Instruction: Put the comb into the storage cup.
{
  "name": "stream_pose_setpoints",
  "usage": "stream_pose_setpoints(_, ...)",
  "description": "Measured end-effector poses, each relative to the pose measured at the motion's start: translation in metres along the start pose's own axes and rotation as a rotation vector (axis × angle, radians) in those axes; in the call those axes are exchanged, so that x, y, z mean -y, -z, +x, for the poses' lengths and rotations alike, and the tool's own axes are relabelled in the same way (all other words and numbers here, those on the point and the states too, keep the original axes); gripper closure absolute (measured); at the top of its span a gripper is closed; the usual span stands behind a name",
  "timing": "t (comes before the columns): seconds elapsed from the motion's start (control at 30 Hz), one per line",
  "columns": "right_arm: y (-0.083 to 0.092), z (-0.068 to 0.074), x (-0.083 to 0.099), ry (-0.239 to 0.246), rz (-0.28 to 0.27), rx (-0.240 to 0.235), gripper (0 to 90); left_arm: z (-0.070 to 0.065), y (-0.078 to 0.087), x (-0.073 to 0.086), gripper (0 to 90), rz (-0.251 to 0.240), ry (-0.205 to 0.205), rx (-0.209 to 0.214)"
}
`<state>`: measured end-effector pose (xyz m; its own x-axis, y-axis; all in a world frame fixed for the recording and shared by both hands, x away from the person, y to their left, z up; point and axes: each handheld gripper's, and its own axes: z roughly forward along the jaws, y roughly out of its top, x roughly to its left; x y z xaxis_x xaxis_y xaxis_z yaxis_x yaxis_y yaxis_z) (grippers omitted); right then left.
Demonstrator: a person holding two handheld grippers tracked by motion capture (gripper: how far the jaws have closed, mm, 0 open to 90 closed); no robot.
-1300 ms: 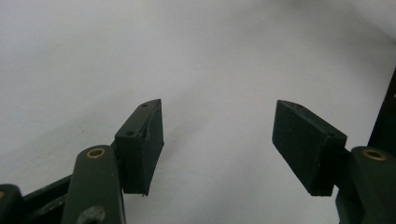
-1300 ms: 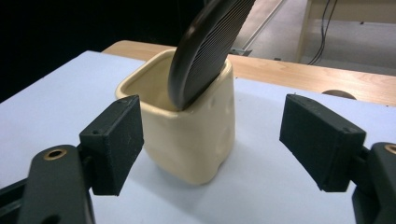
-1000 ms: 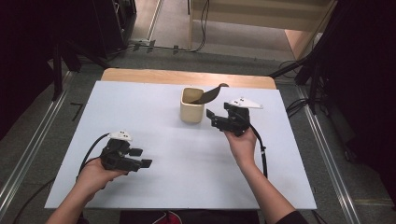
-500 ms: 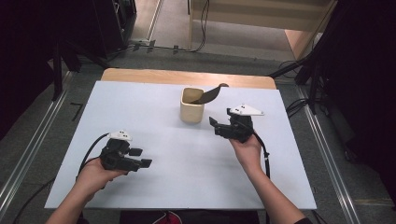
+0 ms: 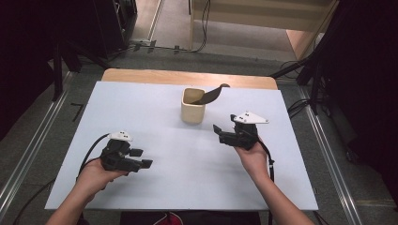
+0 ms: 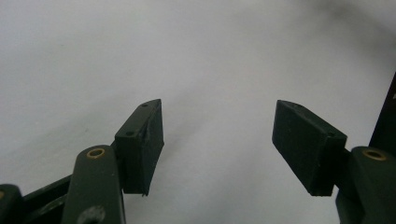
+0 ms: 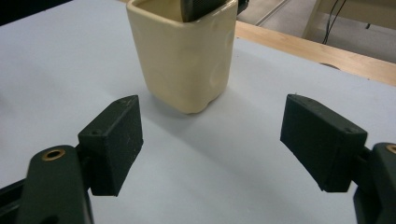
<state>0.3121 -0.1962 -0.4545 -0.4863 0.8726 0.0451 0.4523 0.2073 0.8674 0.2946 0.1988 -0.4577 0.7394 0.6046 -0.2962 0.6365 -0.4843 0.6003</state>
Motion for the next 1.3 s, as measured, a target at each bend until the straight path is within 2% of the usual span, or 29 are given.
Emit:
stream_pose_setpoints(0.63,0.011,0.005,0.021,0.074,0.054,-0.04,19.3,0.0,-0.001,0.0,34.8,-0.002,-0.004,0.001)
stream_pose_setpoints(1.3,0.036,0.004,0.04,0.088,0.09,-0.069,19.3,0.001,-0.001,0.002,34.8,-0.014,-0.009,0.006)
